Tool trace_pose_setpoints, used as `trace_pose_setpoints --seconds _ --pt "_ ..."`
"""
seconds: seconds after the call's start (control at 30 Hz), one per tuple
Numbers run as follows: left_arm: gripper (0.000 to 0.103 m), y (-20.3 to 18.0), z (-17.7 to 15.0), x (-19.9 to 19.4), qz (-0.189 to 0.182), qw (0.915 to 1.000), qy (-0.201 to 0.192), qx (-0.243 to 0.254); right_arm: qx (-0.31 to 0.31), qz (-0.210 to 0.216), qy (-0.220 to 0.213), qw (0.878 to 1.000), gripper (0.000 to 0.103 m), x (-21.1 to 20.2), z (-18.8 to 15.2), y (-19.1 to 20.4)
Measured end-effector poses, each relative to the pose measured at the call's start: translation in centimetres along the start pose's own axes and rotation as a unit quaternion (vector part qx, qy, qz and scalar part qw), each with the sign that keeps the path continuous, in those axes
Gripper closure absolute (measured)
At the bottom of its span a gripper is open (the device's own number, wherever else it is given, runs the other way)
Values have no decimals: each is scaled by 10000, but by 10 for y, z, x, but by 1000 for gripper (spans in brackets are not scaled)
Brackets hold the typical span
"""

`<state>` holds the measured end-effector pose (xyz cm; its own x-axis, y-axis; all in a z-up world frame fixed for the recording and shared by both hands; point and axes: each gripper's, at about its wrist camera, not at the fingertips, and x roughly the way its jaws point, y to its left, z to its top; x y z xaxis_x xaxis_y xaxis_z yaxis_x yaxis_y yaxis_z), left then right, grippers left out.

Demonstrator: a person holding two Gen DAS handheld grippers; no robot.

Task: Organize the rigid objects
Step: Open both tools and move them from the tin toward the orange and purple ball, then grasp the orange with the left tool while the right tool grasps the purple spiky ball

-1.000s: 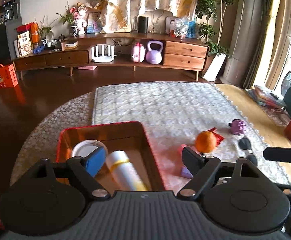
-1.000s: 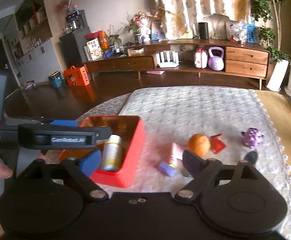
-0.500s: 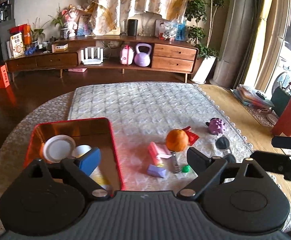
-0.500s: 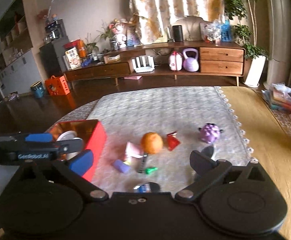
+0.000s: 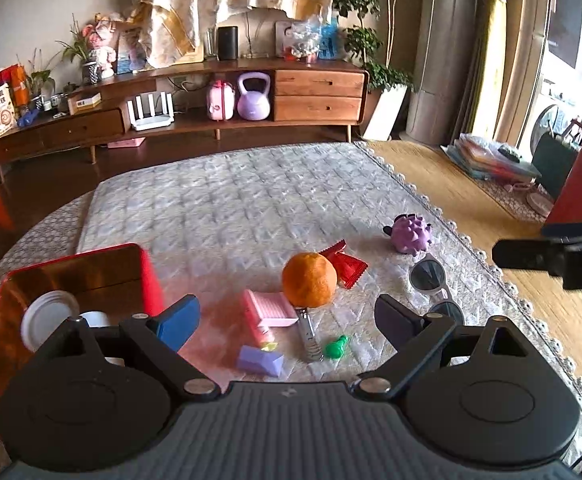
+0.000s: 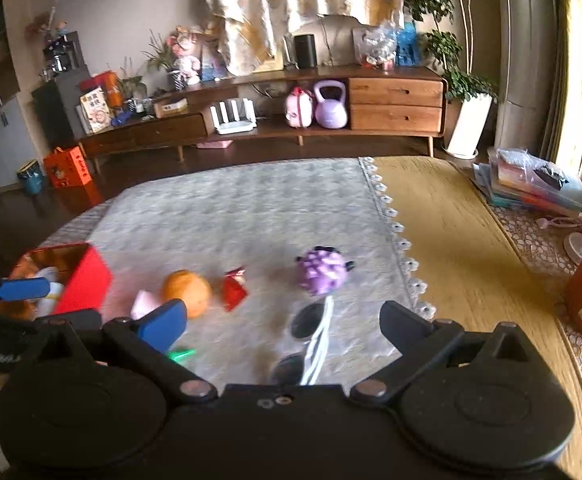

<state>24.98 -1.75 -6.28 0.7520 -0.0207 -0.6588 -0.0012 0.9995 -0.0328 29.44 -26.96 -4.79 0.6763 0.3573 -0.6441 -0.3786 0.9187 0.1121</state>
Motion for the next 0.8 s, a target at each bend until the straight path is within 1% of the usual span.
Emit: trace_pose_setpoints --seconds 0.1,0.27,0.53,0.73,0.8 --pt "8 -5 4 19 -58 10000 42 37 11 -11 46 10000 0 17 4 -11" --pt "8 -9 9 51 3 9998 171 43 9 -40 234 9997 0 53 14 -21" --pt "8 -17 14 92 88 9994 290 143 29 -131 500 9987 1 108 16 -24" --pt "8 -22 16 114 77 9991 376 202 108 -220 618 9978 6 135 16 -28" --pt "9 -23 16 120 92 9990 393 215 120 -225 616 9978 11 141 16 -28"
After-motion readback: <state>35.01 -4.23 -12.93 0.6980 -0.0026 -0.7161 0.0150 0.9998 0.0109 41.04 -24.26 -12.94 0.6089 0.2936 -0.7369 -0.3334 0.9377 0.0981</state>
